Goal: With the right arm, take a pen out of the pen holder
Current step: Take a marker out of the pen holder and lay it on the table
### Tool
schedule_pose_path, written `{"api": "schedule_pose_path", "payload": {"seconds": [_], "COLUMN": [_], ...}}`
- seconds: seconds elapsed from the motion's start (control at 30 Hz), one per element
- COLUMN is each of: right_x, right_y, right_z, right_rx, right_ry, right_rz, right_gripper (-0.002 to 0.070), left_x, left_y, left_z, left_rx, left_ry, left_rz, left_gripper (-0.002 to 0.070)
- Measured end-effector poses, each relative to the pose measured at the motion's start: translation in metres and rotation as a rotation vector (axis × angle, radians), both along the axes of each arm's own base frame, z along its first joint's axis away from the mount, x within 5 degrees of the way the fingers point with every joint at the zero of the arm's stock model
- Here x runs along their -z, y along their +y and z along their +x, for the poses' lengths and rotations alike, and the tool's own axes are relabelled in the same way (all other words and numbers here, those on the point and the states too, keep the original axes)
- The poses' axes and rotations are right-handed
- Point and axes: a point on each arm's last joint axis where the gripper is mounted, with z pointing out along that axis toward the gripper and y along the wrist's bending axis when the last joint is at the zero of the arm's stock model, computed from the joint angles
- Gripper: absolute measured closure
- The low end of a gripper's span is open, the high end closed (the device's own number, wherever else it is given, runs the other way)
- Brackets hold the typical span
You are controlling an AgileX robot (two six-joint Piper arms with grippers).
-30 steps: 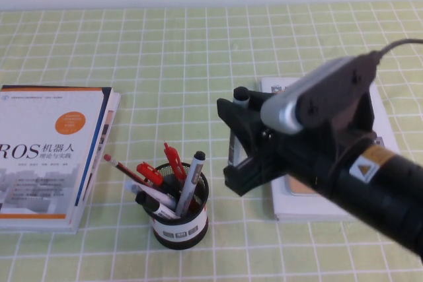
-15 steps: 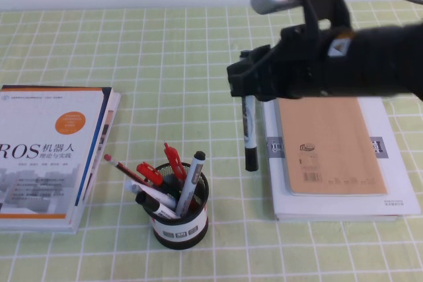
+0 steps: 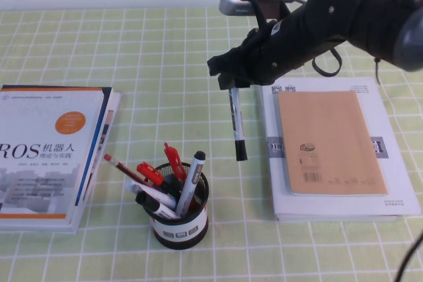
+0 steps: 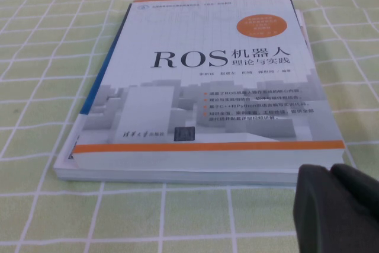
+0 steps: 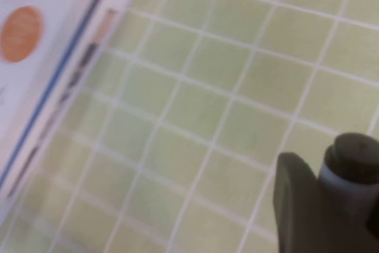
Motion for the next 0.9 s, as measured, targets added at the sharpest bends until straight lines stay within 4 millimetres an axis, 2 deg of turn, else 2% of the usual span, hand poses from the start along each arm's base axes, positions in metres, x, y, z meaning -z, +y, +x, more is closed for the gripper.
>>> {"api": "schedule_pose_path", "payload": {"seconds": [0.13,0.33,0.5,0.8,0.9], "right_x": [0.024,0.052,0.075,0.089,0.094], "right_y": [0.0,0.001,0.003,0.006,0.006], "right_z": [0.026,0.046,0.053,0.057,0.057], "right_rx": [0.038,0.072,0.081,0.094,0.094], "right_ry": [0.044,0.112,0.159,0.178,0.187], "right_rz": [-0.011,-0.013,-0.021,-0.013,-0.019], "right_gripper": [0.058,0.058,0.058,0.058,0.0554], "left_x": [0.0,0.0,0.0,0.0,0.0], "left_y": [0.0,0.0,0.0,0.0,0.0], "left_z": [0.0,0.0,0.0,0.0,0.0], "left_rx": [0.0,0.0,0.0,0.0,0.0], "left_ry": [0.0,0.0,0.0,0.0,0.0], "left_rz": [0.0,0.0,0.0,0.0,0.0], "left_gripper": [0.0681,0.0681,0.0681,0.0681,0.0681]}}
